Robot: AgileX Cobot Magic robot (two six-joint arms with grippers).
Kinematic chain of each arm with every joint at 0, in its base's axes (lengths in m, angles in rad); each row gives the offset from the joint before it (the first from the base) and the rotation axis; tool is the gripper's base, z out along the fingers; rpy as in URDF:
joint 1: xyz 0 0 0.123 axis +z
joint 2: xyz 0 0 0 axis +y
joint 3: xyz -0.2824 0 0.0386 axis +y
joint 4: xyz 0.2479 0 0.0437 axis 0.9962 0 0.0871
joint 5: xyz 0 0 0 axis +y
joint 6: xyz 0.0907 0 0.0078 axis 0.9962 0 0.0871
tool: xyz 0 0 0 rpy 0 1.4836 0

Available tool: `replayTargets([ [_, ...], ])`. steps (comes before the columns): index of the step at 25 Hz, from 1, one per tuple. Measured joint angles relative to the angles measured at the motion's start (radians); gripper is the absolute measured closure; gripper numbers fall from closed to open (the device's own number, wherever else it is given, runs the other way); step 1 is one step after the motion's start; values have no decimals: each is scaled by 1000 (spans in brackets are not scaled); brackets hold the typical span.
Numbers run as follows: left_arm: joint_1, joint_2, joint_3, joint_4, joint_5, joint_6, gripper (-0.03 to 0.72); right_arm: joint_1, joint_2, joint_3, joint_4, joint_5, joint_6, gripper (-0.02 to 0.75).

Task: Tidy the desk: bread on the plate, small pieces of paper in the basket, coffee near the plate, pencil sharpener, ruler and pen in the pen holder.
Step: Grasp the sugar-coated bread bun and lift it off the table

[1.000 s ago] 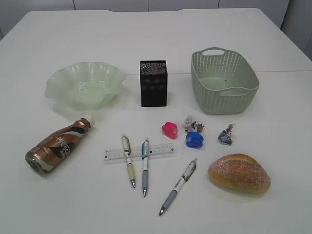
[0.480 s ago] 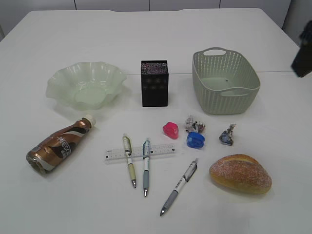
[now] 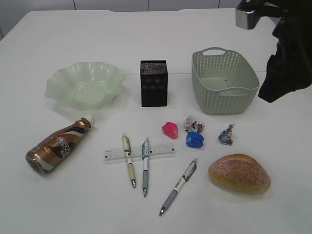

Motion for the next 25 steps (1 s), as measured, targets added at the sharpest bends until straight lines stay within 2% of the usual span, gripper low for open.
replayTargets([
  [3,0,0,0,0,0,0,129,0,0,28,22,-6,-142,304],
  [8,0,0,0,0,0,0,129,0,0,131,27,-8,-237,304],
  [21,0,0,0,0,0,0,130,0,0,162,63,-19,-178,302],
  [23,0,0,0,0,0,0,129,0,0,164,63,-20,-147,281],
  [25,0,0,0,0,0,0,130,0,0,176,59,-23,-94,227],
])
